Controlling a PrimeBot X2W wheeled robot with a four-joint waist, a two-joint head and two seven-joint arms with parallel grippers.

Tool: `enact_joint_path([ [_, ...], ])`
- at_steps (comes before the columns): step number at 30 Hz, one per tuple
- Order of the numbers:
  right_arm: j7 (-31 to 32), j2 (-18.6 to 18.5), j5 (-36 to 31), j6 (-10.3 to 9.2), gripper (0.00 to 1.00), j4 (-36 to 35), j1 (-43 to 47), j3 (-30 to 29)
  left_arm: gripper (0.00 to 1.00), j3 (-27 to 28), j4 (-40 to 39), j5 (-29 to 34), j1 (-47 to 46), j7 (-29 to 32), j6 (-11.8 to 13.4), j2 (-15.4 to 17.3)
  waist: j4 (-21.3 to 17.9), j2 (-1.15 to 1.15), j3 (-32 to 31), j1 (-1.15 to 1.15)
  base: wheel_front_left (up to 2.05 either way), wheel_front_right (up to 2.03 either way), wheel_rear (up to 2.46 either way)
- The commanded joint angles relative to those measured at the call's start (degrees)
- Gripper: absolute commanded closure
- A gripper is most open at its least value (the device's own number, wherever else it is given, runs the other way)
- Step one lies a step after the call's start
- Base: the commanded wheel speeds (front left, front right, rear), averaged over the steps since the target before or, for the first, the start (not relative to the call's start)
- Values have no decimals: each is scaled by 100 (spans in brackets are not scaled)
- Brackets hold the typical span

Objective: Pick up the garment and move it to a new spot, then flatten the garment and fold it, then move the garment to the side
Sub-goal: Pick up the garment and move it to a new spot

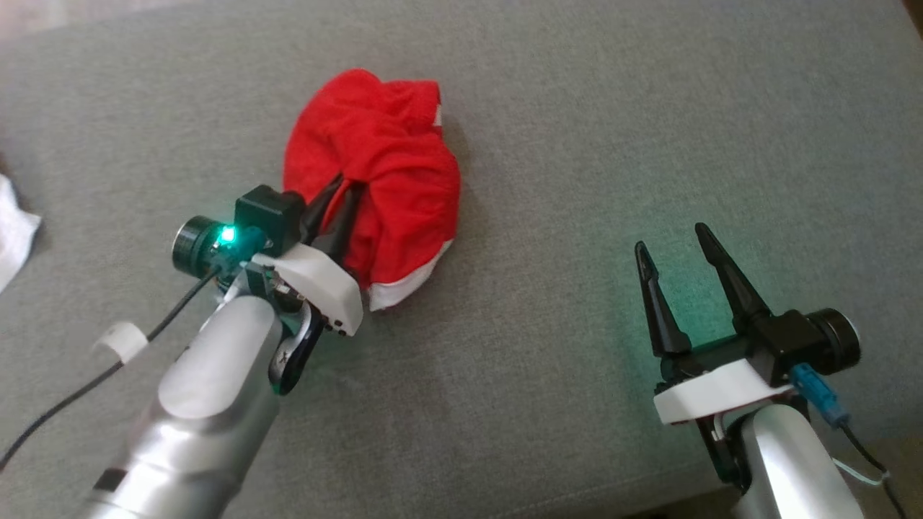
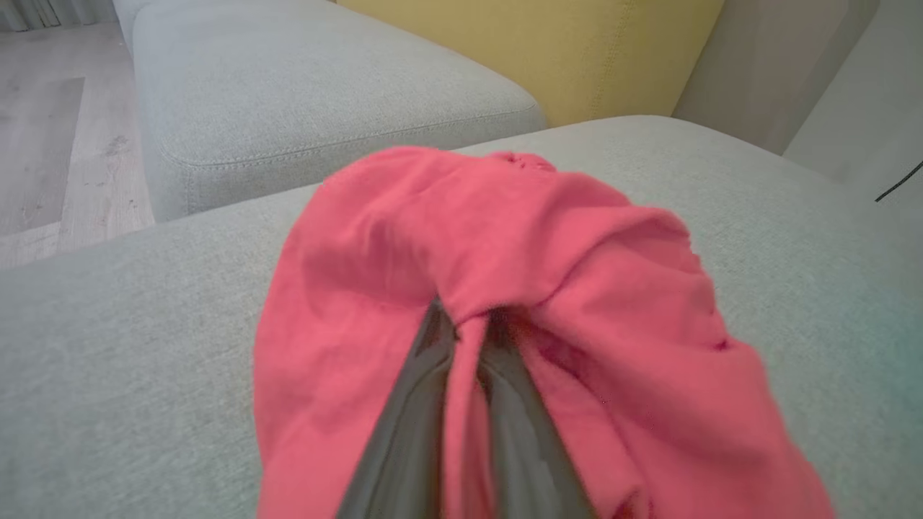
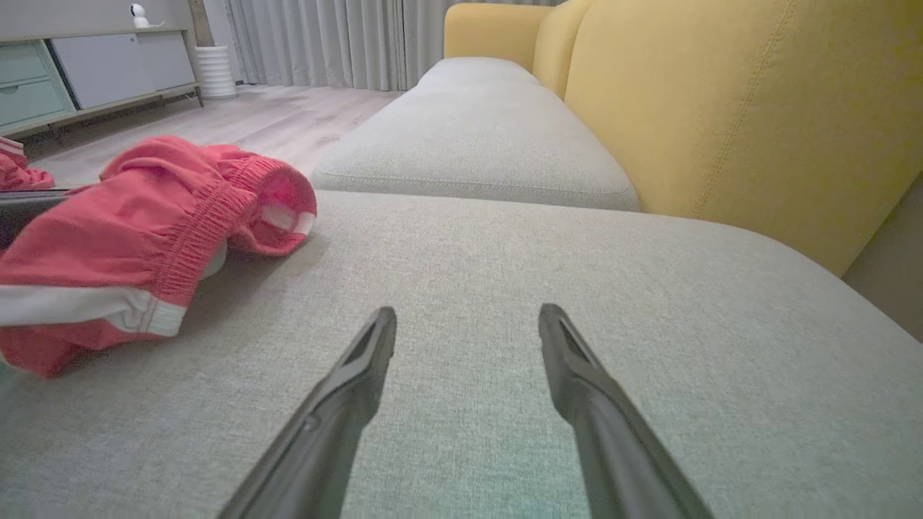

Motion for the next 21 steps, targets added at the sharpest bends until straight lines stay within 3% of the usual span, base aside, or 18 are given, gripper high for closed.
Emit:
enact_joint_path([
  [1, -76, -12, 32, -4, 0, -182, -140, 123, 49, 171, 2, 58, -365, -208, 15, 4, -39, 0, 72, -2, 0, 0, 0],
  [2, -77, -12, 23, -4, 0, -180, -142, 116, 9, 187, 88, 40, -396, -309, 6, -38, -7, 0, 53, -2, 0, 0, 0],
  [3, -77, -12, 15, -4, 0, -178, -142, 104, 0, 205, 158, 20, -427, -410, -1, -78, 33, 0, 22, -2, 0, 0, 0],
  [13, -78, -12, -60, -4, 0, -159, -195, -48, 0, 313, 210, -117, -295, -973, 19, -167, 540, 0, -518, -2, 0, 0, 0],
  [21, -78, -12, -158, -4, 0, -69, -112, -341, 0, 588, -381, -391, 675, -1181, 393, -64, 1013, 0, -1173, -2, 0, 0, 0],
])
